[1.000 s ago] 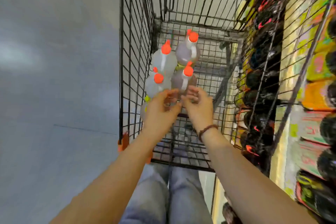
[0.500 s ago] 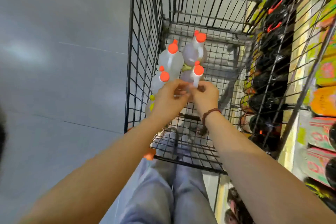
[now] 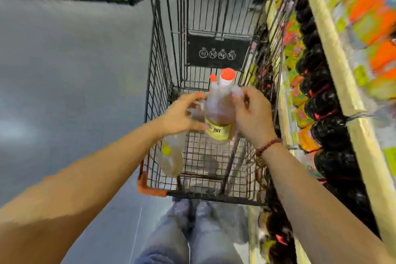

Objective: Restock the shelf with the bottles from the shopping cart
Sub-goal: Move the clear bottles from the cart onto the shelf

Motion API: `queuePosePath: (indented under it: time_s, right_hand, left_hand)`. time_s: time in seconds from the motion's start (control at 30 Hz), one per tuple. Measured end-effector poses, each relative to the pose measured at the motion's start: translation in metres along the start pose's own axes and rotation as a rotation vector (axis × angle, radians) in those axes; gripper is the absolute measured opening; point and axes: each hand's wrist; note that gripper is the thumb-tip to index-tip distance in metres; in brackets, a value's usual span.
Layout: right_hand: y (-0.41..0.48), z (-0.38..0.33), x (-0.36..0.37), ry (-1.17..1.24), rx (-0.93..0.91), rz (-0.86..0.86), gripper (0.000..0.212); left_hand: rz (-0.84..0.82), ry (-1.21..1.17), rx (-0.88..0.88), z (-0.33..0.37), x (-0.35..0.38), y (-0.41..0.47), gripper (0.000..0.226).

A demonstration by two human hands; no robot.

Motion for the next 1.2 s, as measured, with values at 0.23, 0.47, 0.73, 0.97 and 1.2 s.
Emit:
queuePosePath:
  time_s: [0.23, 0.47, 0.73, 0.97, 1.2]
  right_hand:
    - [0.030, -0.094, -0.072, 0.062, -0.181, 0.184, 0.026]
    - [0.030, -0.182, -0.138, 0.024, -0.222, 0.422, 0.031]
    - [-0.024, -0.269, -0.187, 0.041, -0.224, 0.687, 0.036]
    - [-0.117, -0.320, -0.219, -0.040, -0.173, 0.920, 0.036]
    - [-0.251, -0.347, -0.248, -0.217, -0.096, 1.152, 0.032]
  left_hand:
    - [-0.049, -0.095, 0.255, 0.095, -0.064, 0.012, 0.066]
    - [-0.223, -0.179, 0.491, 0.187, -0.095, 0.001, 0.058]
    - [-0.461, -0.388, 0.650, 0.261, -0.084, -0.034, 0.035]
    - [-0.662, -0.478, 0.797, 0.317, -0.044, -0.090, 0.044]
    - [-0.890, -0.474, 0.854, 0.362, 0.019, -0.188, 0.033]
Point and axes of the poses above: each hand's wrist, its own y-axis towards the middle knuckle, its own x-axis out of the palm, z = x × y, and after that the axes turned 8 degrees about y, right-handed
